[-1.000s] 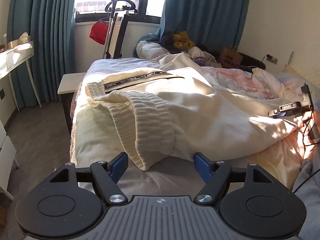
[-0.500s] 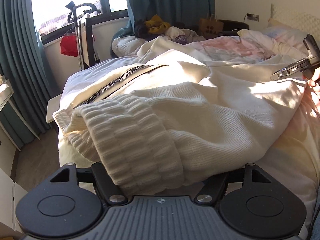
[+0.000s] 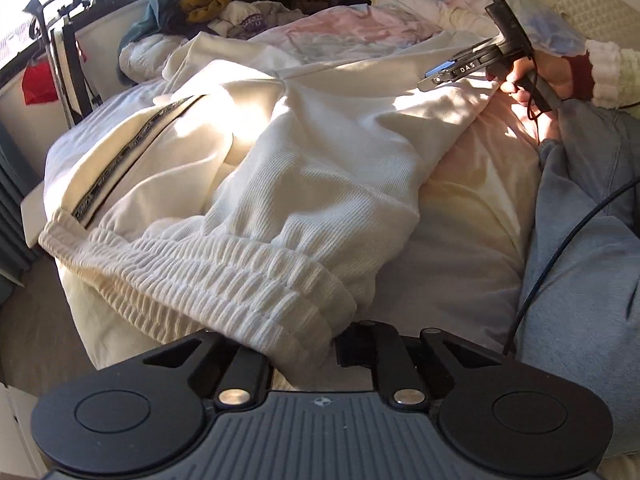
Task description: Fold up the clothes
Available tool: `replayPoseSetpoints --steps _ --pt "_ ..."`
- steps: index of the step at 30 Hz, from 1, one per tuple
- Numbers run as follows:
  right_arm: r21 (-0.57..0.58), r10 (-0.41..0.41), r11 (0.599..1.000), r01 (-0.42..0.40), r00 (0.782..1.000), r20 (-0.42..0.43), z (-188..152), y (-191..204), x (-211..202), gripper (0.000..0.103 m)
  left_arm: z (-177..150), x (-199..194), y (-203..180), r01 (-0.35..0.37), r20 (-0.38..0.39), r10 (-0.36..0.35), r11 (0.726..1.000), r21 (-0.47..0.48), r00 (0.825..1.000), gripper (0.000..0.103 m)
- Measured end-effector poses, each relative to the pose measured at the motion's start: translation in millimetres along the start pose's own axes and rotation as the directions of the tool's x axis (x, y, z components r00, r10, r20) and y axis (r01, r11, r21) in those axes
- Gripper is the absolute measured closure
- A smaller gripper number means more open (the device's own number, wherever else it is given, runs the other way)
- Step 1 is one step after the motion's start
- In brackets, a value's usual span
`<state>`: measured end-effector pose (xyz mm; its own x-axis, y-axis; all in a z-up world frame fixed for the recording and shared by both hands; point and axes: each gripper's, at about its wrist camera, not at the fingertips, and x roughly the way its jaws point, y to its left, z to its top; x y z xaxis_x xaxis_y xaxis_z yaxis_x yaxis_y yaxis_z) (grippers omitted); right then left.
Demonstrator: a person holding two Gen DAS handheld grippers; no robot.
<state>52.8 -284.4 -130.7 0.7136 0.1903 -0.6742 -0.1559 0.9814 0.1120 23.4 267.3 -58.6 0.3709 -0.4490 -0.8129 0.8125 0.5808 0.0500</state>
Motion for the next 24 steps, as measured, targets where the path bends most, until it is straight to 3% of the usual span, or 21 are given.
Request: replayPoseSetpoints --steps 4,7,8,10,12,13,15,17,19,21,23,24 --pt "-0.013 0.017 1.000 -0.018 0.999 -0.050 -3.5 3.8 3.9 0.042 -21.1 -4.0 0.2 0.008 0.071 0.004 0.986 -0.165 0.997 0.086" --pt "-0.020 0.014 1.000 -0.016 0.998 -0.064 -5.8 5.6 5.1 0.042 -38.3 -14.0 -0.1 0.007 0.161 0.048 0.946 -0.325 0.986 0.078" --pt "-0.017 0.017 1.000 -0.018 0.998 -0.064 -6.4 5.2 4.2 0.042 -43.2 -17.5 -0.6 0.010 0.185 0.066 0.925 -0.381 0.980 0.076" --pt "-0.002 0.024 1.000 -0.024 0.998 -0.065 -6.8 2.9 2.4 0.043 -53.0 -25.9 -2.9 0.030 0.231 0.099 0.867 -0.497 0.968 0.052" --pt "0.010 0.032 0.999 -0.032 0.997 -0.064 -6.9 0.7 0.5 0.043 -64.4 -37.2 -7.0 0.070 0.278 0.129 0.791 -0.607 0.952 0.036" --pt "0.015 0.036 0.999 -0.035 0.997 -0.064 -7.3 -0.1 -0.6 0.043 -70.1 -42.8 -9.0 0.093 0.300 0.147 0.748 -0.657 0.943 0.026" --pt "0.025 0.042 0.999 -0.040 0.997 -0.062 -8.1 -2.1 -2.9 0.043 -81.8 -50.7 -14.0 0.153 0.331 0.177 0.627 -0.764 0.927 0.017" --pt "0.037 0.047 0.998 -0.045 0.997 -0.059 -8.4 -5.0 -5.3 0.043 -91.5 -54.2 -17.5 0.234 0.360 0.179 0.491 -0.839 0.916 0.017" --pt "0.049 0.052 0.998 -0.049 0.997 -0.057 -8.5 -8.2 -7.3 0.043 -97.8 -55.5 -21.5 0.310 0.400 0.208 0.360 -0.880 0.893 0.016" --pt "0.064 0.061 0.996 -0.057 0.997 -0.055 -8.6 -12.1 -8.6 0.043 -104.1 -53.4 -25.1 0.370 0.421 0.261 0.222 -0.902 0.869 0.009" --pt "0.086 0.072 0.994 -0.067 0.996 -0.054 -9.2 -16.2 -9.5 0.043 -111.1 -45.5 -26.3 0.433 0.424 0.323 0.046 -0.900 0.846 0.007" --pt "0.100 0.078 0.992 -0.073 0.996 -0.053 -9.8 -18.4 -9.8 0.043 -113.4 -41.0 -26.6 0.461 0.423 0.354 -0.023 -0.887 0.834 0.007"
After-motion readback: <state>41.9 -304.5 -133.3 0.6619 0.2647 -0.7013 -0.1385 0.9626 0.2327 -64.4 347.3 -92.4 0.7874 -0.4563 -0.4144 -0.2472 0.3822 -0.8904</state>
